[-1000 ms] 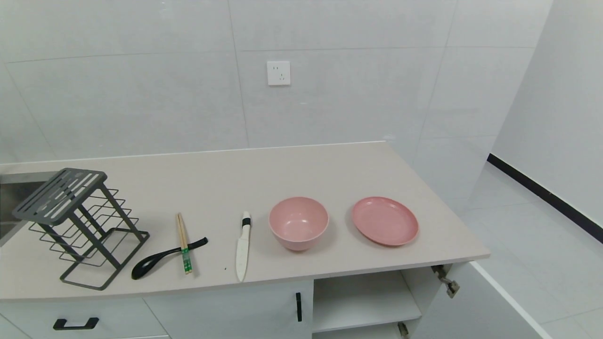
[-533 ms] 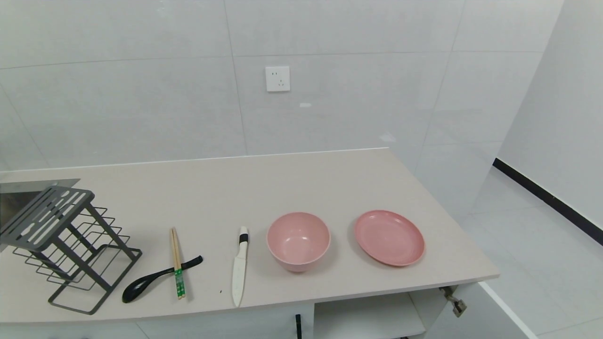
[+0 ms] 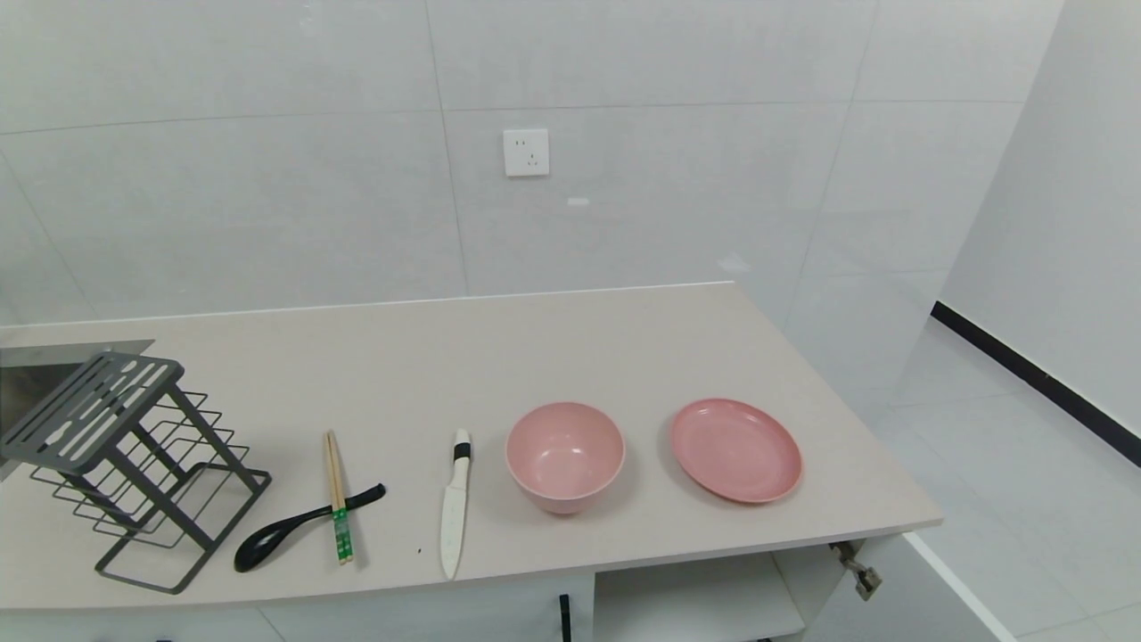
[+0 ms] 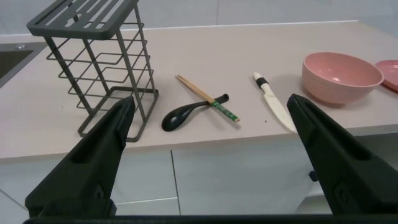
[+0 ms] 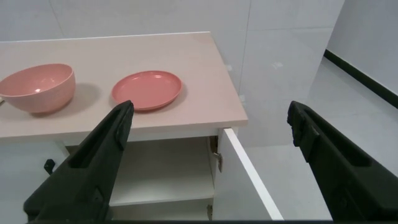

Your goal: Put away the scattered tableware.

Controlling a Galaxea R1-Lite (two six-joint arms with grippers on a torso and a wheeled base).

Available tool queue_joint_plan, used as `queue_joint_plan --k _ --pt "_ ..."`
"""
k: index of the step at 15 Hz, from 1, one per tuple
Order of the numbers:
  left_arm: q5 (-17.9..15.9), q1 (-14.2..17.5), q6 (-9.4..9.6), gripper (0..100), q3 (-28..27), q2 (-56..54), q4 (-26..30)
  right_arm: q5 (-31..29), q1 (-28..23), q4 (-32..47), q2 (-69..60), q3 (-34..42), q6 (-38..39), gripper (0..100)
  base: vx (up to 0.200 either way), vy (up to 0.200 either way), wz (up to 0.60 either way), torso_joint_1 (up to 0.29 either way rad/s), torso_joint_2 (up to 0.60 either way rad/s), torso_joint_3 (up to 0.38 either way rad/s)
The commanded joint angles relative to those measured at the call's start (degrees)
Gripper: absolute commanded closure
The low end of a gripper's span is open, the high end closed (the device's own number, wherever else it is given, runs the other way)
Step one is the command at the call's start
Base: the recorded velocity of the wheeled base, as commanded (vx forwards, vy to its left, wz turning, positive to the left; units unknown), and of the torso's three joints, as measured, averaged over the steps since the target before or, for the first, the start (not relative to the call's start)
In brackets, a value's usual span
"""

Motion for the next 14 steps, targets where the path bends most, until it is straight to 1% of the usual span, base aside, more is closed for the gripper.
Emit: queue_joint_plan --k 1,8,10,11,12,13,14 --pt "0.0 0.0 -0.01 0 0.0 0.1 0.0 0.0 0.0 0.0 0.0 0.0 0.0 0 0.0 0.0 0.0 0.0 0.0 0.0" --pt "-0.2 0.1 0.17 0 0.0 0.1 -0.1 0.1 -0.1 0.0 0.0 0.0 -0.5 0 0.0 0.0 0.0 0.0 0.0 0.0" --pt "-0.2 0.0 0.17 0 0.0 0.1 -0.1 0.1 -0.1 -1.3 0.0 0.1 -0.4 0 0.0 0.0 0.0 0.0 0.0 0.0" --pt "-0.2 0.1 0.25 0 0.0 0.1 0.0 0.0 0.0 -8.1 0.0 -0.8 -0.3 0 0.0 0.0 0.0 0.0 0.0 0.0" --pt "-0.3 0.0 0.25 0 0.0 0.1 0.0 0.1 -0.1 -9.7 0.0 -1.6 -0.4 0 0.0 0.0 0.0 0.0 0.0 0.0" --pt "-0.3 0.0 0.25 0 0.0 0.1 0.0 0.7 -0.1 -8.4 0.4 -3.1 -0.4 0 0.0 0.0 0.0 0.0 0.0 0.0" --pt "-0.3 0.0 0.34 0 0.0 0.1 0.0 3.2 1.0 -4.9 3.7 -5.1 -0.4 0 0.0 0.0 0.0 0.0 0.0 0.0"
